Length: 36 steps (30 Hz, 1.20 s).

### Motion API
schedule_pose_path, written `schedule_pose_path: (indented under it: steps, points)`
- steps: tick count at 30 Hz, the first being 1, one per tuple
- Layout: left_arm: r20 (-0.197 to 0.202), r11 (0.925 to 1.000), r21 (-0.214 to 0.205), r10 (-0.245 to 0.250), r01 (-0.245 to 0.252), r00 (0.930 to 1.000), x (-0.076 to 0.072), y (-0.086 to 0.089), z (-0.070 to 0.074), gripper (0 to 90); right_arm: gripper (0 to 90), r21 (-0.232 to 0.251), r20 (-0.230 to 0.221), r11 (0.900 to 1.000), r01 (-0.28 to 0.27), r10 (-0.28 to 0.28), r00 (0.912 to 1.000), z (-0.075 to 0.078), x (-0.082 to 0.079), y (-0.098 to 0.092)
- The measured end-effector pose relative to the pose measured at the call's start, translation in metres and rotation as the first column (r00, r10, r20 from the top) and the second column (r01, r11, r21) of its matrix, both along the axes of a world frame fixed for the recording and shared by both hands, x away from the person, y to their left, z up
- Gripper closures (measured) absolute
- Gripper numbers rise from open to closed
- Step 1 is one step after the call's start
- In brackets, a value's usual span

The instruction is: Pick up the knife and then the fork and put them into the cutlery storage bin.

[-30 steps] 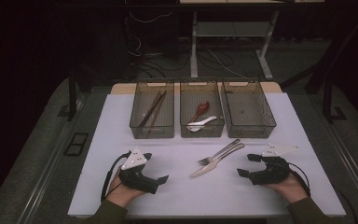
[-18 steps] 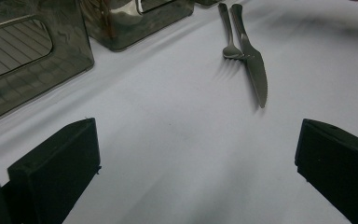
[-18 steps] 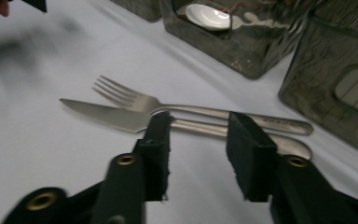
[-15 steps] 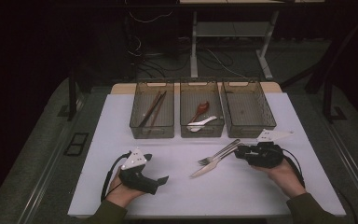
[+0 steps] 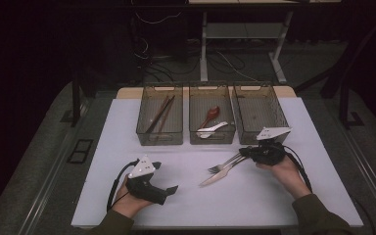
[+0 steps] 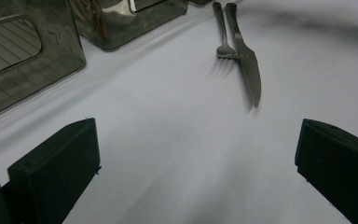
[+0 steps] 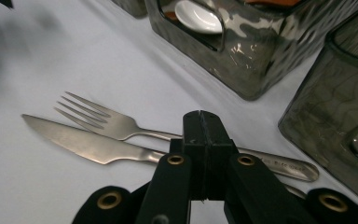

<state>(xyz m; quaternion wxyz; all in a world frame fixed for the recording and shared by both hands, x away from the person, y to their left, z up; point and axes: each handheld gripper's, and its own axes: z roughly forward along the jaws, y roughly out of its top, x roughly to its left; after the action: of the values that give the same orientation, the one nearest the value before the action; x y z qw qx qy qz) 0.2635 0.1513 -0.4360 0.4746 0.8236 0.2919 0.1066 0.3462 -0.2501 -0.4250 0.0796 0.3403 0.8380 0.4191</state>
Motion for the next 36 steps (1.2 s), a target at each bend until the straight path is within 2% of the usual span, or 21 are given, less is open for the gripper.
schedule_pose_path:
  steps: [5, 10, 17, 26, 32, 36]
  points:
    - [-0.001, 1.0000, 0.003, -0.007, 0.007, 1.0000, 0.000, -0.001, -0.001, 0.0, 89.2, -0.042, -0.021, 0.9991, -0.005, 0.004, 0.9998, -0.008, 0.007, 0.007]
    - [-0.002, 1.0000, 0.003, -0.007, 0.007, 1.0000, 0.000, 0.000, -0.001, 0.0, 89.2, -0.064, -0.035, 0.9978, -0.014, 0.012, 0.9993, -0.015, 0.012, 0.013]
    - [-0.004, 0.9999, 0.009, -0.009, 0.009, 1.0000, -0.001, 0.001, -0.001, 0.0, 89.3, -0.109, -0.050, 0.9936, -0.030, 0.025, 0.9985, -0.020, 0.013, 0.018]
    - [-0.008, 0.9998, 0.007, -0.016, 0.016, 0.9998, 0.000, -0.001, -0.002, 0.0, 89.6, -0.124, -0.050, 0.9911, -0.050, 0.044, 0.9978, -0.021, 0.013, 0.019]
    - [-0.009, 0.9998, 0.005, -0.018, 0.018, 0.9998, -0.001, -0.001, -0.002, 0.0, 89.6, -0.133, -0.070, 0.9874, -0.086, 0.077, 0.9946, -0.022, 0.011, 0.022]
    - [-0.011, 0.9997, 0.006, -0.023, 0.023, 0.9997, -0.001, 0.000, -0.002, 0.0, 89.6, -0.139, -0.073, 0.9861, -0.091, 0.082, 0.9940, -0.022, 0.011, 0.022]
